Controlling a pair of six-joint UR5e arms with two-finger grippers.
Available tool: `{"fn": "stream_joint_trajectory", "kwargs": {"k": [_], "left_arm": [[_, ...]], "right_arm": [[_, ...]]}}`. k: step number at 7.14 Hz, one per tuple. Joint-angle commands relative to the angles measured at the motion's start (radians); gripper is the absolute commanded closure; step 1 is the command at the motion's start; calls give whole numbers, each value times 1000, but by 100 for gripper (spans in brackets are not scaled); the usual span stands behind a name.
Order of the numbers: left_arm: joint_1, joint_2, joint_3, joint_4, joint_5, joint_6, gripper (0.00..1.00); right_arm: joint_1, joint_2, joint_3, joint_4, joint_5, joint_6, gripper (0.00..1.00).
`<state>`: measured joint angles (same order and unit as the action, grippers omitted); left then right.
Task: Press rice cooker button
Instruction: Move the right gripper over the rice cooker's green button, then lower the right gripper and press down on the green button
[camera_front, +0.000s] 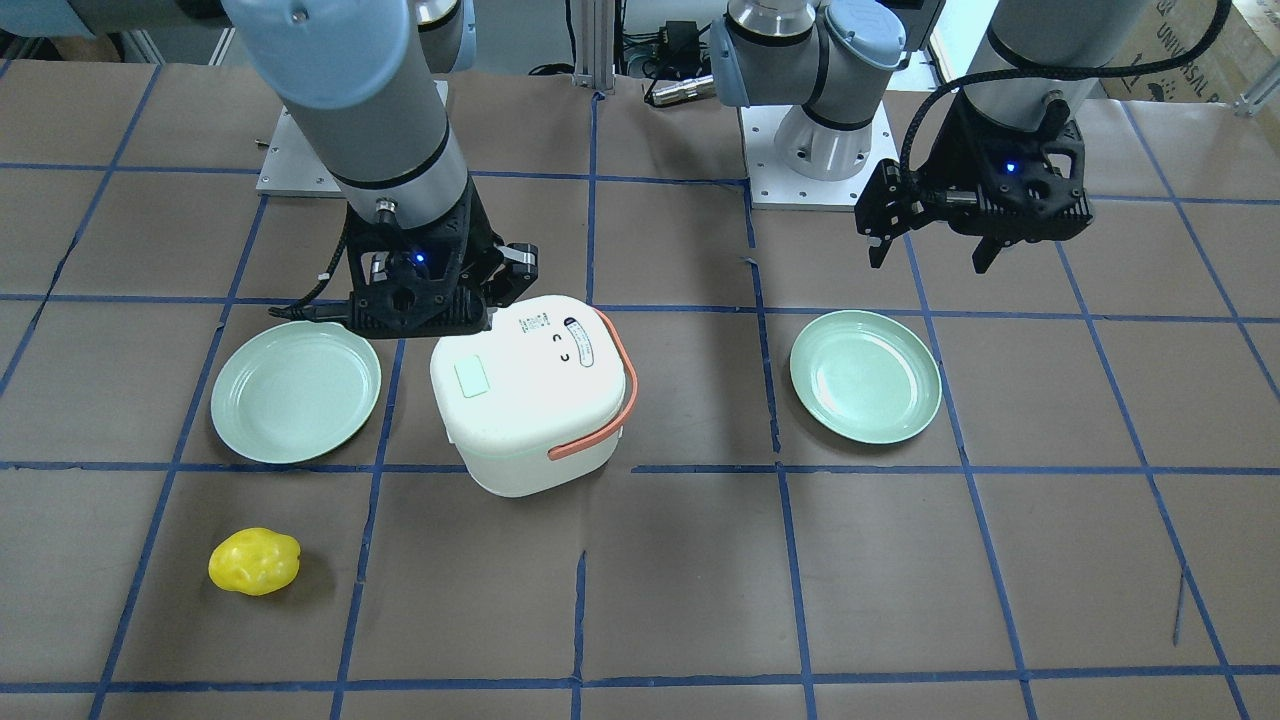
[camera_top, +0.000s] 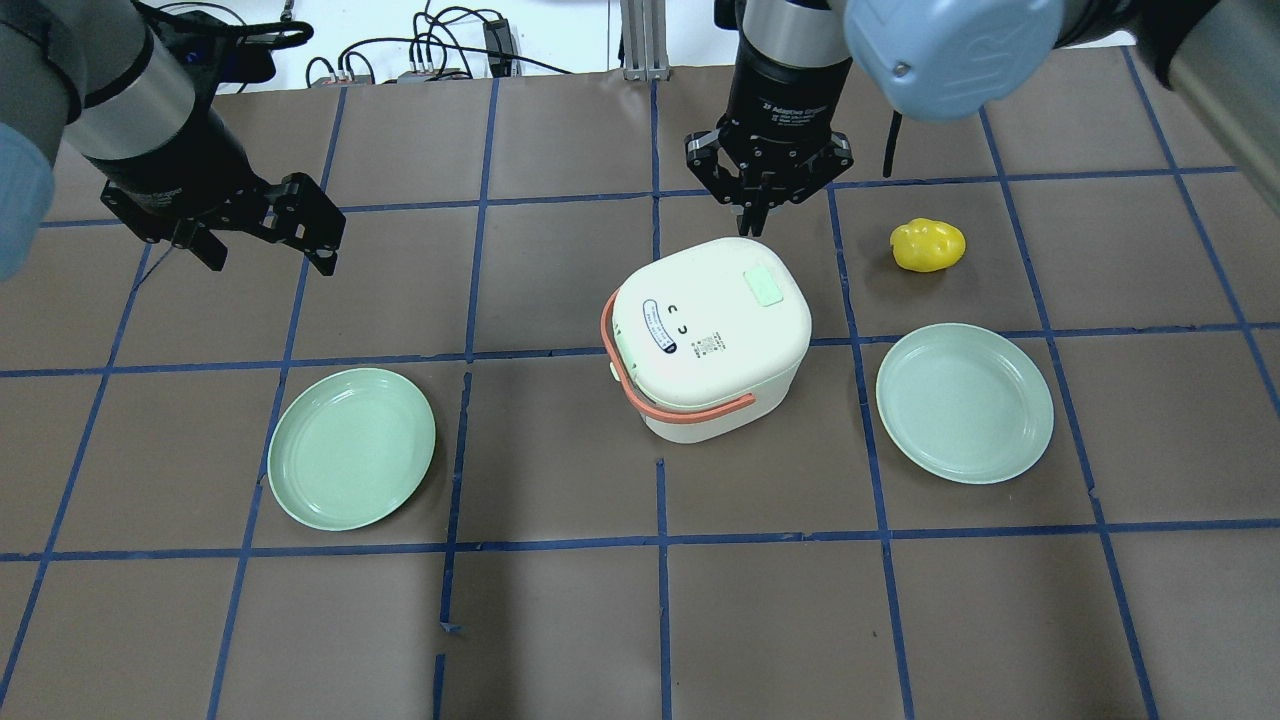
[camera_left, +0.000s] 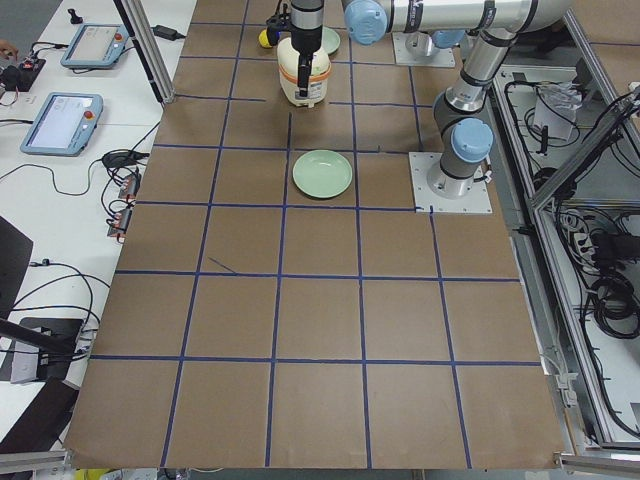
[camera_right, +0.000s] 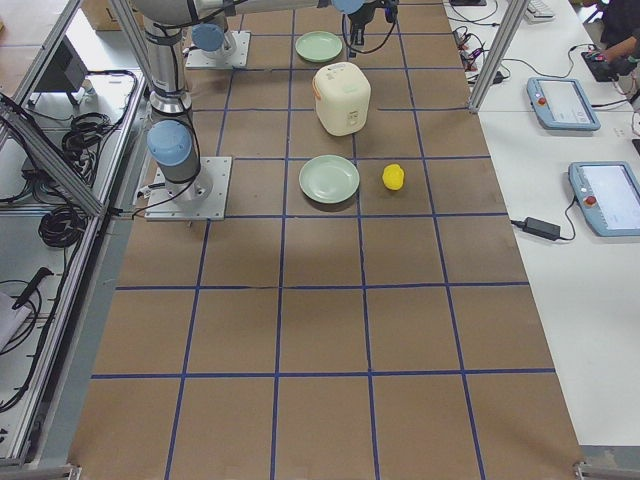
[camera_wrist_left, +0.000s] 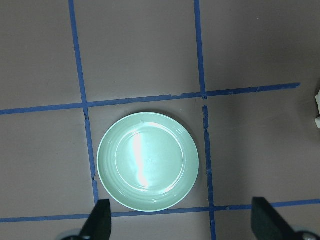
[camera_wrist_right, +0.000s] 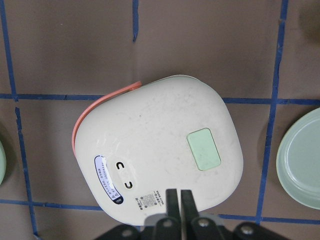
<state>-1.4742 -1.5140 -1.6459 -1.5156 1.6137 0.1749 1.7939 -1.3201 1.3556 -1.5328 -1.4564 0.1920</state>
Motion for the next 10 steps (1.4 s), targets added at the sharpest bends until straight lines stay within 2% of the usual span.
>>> {"fn": "stream_joint_trajectory", "kwargs": {"k": [1, 4, 7, 10], "left_arm": [[0, 0, 0, 0, 0, 0, 0], [-1, 0, 0, 0, 0, 0, 0], [0, 0, 0, 0, 0, 0, 0], [0, 0, 0, 0, 0, 0, 0]], "right_arm": [[7, 22, 5, 6, -13, -6, 93], [-5, 44, 77, -48, -103, -139, 93], [-5, 48, 135, -105, -102, -148, 92], [-4, 53, 142, -113, -102, -146, 92]]}}
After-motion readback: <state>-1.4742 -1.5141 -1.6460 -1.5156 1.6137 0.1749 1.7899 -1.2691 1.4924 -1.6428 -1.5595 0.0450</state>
